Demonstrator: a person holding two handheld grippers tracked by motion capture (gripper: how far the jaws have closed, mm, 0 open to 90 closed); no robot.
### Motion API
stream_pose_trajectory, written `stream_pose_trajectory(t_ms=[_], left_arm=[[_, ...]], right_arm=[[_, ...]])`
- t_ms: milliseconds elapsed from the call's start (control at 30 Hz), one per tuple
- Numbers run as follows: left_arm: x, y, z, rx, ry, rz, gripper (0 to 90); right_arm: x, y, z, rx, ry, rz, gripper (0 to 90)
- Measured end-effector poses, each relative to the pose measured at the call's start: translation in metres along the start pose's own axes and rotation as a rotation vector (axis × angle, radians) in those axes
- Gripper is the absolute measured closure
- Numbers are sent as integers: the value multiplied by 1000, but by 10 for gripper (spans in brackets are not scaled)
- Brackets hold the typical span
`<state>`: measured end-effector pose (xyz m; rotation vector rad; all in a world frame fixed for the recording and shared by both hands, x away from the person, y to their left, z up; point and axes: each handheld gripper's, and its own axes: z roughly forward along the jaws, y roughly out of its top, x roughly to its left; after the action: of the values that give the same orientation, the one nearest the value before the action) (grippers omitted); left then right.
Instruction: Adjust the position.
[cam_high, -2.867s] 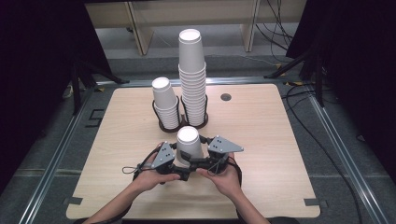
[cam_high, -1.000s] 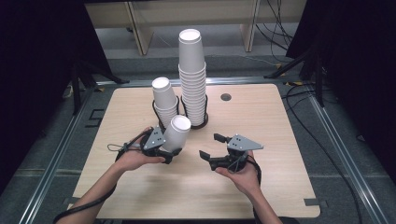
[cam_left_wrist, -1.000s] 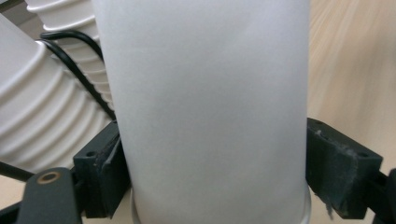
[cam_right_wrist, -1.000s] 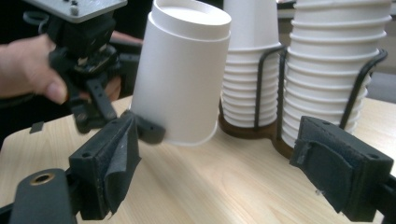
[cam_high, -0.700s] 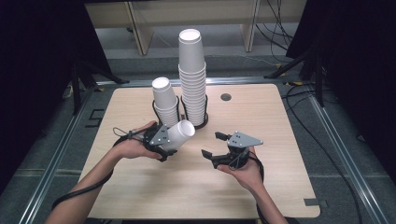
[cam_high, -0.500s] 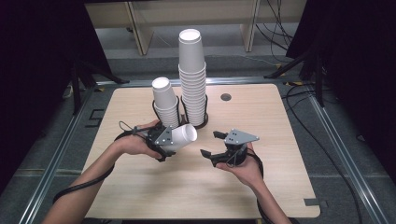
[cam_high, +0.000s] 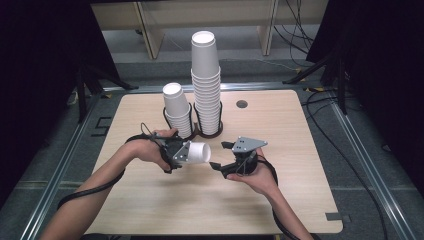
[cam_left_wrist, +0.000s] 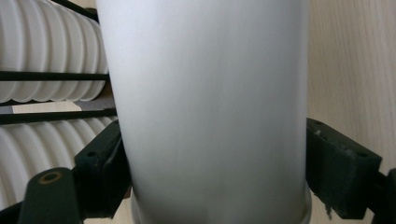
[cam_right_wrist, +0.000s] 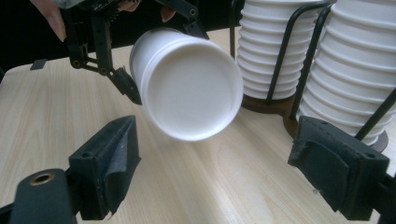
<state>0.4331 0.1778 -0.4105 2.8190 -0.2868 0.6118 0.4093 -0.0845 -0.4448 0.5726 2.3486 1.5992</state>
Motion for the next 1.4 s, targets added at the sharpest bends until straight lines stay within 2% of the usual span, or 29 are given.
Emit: stream_pose_trajectory(t_ms=[67,100,167,200,267,333,533,567,600,633,667,733,800,867,933,1000,1033,1067,1267,1367,1400], left_arm=[[0,1,0,25,-9,15,171],[0,3,0,35,-18,31,172],[0,5,-1,47,-31,50,172],[-1,6,0,53,-39,62,172],[0,8,0,61,-44,69,172],[0,10,0,77,-46,84,172],[2,14,1,116,-53,119,171],[2,15,2,116,-53,110,170],[5,16,1,117,-42,136,170],[5,17,2,121,-41,146,170],[5,17,2,126,-42,148,170],[5,17,2,128,-46,149,170],[4,18,2,130,-63,134,170],[4,20,2,131,-65,144,170],[5,22,2,130,-55,168,169],[4,22,3,133,-68,153,169],[5,23,3,132,-61,171,169],[5,24,3,132,-69,160,169],[5,26,4,133,-71,159,169],[7,27,4,129,-57,179,169],[5,27,4,131,-70,163,169]], right_arm=[[-1,2,2,3,0,-31,158],[-1,3,3,8,5,-27,161],[-1,5,6,17,15,-48,165],[1,6,8,24,25,-36,166],[1,8,12,28,36,-65,168],[4,9,16,41,54,-51,168],[5,13,27,66,80,-87,171],[6,14,29,76,89,-72,176],[5,14,30,81,89,-89,181],[5,15,32,88,98,-82,185],[7,15,33,99,99,-59,188],[5,15,37,97,101,-86,192],[5,15,39,114,113,-92,194],[5,15,42,118,114,-99,195],[5,14,44,130,122,-91,197],[5,14,45,138,127,-85,197],[4,14,46,142,124,-91,199],[4,14,46,143,126,-93,200],[3,13,47,151,126,-89,205],[3,12,47,151,126,-93,214],[2,12,47,152,122,-98,214]])
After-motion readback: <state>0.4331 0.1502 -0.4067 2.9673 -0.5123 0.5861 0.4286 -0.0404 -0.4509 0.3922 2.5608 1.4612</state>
